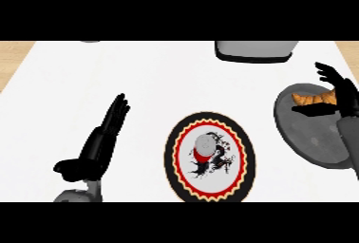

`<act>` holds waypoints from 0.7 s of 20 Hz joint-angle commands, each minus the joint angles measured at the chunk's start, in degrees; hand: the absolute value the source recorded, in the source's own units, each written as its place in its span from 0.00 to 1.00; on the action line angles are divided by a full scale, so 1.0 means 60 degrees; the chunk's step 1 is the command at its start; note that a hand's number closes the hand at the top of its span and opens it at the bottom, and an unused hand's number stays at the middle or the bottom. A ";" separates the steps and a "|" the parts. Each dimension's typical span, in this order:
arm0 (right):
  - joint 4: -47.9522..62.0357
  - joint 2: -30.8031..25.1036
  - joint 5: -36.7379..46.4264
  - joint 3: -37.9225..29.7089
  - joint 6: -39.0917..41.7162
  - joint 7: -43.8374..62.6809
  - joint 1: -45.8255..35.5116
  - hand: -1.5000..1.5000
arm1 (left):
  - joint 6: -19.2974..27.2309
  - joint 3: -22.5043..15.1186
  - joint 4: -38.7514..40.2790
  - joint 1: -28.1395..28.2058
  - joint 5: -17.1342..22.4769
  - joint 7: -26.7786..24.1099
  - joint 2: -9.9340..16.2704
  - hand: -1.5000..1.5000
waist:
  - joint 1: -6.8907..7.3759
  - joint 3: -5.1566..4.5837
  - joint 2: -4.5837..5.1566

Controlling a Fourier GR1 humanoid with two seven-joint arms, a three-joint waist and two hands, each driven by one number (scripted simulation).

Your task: Pick the croissant from the plate and place it in the pan

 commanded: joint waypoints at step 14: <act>0.1036 -0.1858 -0.3501 -0.2367 0.4605 -0.2197 0.0757 0.00 | 0.0074 0.0324 -0.0132 0.0108 -0.0071 0.0216 0.0097 0.50 | -0.0357 0.0013 -0.0090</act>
